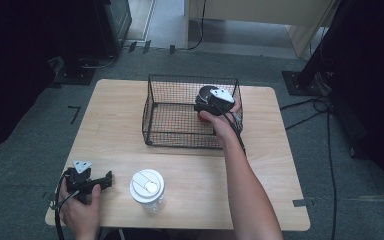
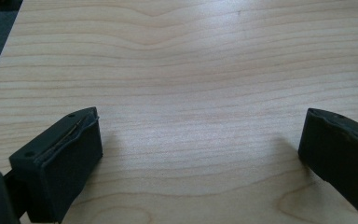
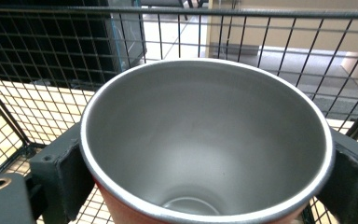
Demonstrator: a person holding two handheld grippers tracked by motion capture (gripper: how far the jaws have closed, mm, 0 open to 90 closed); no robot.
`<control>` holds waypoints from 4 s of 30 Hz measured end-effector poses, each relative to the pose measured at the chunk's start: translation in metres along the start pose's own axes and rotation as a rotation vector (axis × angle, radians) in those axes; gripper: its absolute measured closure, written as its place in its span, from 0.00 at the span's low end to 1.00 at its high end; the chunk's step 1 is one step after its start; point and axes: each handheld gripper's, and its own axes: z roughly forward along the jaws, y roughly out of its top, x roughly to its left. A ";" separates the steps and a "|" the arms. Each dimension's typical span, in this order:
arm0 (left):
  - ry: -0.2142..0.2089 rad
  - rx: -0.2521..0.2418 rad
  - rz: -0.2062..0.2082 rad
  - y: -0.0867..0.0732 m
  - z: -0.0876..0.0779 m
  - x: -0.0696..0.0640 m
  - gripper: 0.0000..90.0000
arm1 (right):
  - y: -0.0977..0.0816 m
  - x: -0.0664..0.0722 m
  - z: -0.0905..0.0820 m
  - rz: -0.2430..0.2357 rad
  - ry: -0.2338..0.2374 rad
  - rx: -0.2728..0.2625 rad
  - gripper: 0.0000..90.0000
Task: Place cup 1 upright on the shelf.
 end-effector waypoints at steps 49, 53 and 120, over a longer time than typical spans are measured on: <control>0.000 0.001 0.000 0.000 0.000 0.000 0.00 | 0.036 0.008 -0.033 0.028 0.059 -0.148 0.00; 0.000 0.001 0.000 0.000 0.000 0.000 0.00 | 0.038 0.007 -0.039 0.037 0.056 -0.150 0.00; -0.001 0.002 0.002 0.001 0.001 0.000 0.00 | -0.030 0.056 -0.178 -0.105 0.285 -0.202 0.00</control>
